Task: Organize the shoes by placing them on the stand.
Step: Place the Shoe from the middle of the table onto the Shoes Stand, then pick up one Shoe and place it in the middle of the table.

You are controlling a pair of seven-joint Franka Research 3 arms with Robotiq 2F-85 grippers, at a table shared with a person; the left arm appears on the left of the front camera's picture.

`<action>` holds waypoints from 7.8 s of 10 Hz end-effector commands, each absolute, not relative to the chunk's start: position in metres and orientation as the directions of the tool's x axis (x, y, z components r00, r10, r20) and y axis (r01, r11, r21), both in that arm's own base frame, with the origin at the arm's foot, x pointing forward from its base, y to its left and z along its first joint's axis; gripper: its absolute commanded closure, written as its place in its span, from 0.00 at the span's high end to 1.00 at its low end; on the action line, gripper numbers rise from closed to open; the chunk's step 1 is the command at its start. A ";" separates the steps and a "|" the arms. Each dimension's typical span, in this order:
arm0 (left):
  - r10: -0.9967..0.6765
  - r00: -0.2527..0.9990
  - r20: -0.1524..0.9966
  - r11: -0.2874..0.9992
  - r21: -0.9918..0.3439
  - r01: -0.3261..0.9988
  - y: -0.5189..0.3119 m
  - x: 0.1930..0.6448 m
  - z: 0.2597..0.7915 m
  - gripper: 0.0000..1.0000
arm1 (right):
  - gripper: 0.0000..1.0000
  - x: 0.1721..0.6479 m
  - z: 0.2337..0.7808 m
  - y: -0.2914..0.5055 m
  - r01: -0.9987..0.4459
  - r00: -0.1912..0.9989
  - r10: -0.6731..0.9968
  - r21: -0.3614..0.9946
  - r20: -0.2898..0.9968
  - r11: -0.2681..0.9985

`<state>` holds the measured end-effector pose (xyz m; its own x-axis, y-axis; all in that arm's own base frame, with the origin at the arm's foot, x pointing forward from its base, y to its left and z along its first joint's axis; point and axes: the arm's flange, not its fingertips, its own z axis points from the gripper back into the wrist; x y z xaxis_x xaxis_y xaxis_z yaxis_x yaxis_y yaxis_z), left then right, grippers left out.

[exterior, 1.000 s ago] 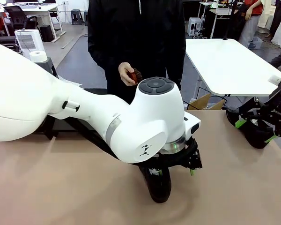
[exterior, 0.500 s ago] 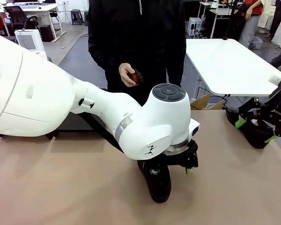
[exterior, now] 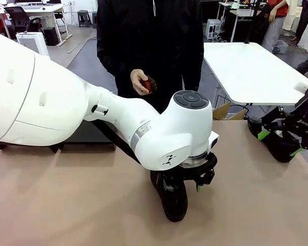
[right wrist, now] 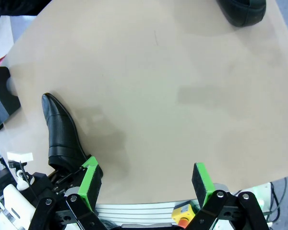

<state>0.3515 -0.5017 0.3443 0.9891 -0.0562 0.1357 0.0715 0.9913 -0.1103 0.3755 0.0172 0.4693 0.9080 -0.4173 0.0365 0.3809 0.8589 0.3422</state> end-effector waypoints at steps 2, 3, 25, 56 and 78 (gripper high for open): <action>-0.032 0.990 0.140 0.997 -0.072 0.042 -0.507 0.351 0.345 0.09 | 1.00 0.376 0.471 0.016 0.365 0.915 -0.401 0.339 0.041 0.867; -0.029 0.990 0.136 0.997 -0.068 0.039 -0.506 0.352 0.345 0.00 | 1.00 0.376 0.471 0.016 0.365 0.915 -0.401 0.339 0.041 0.867; -0.238 0.810 0.536 0.969 0.067 0.240 -0.270 0.417 0.504 0.00 | 1.00 0.376 0.471 0.016 0.365 0.915 -0.401 0.339 0.041 0.867; -0.157 0.802 0.576 0.954 0.300 -0.029 -0.170 0.523 0.428 0.79 | 1.00 0.376 0.471 0.016 0.365 0.915 -0.401 0.339 0.041 0.867; -0.376 0.760 0.530 0.926 0.241 0.290 -0.338 0.395 0.476 0.79 | 1.00 0.424 0.464 0.002 0.357 0.924 -0.371 0.134 0.094 0.924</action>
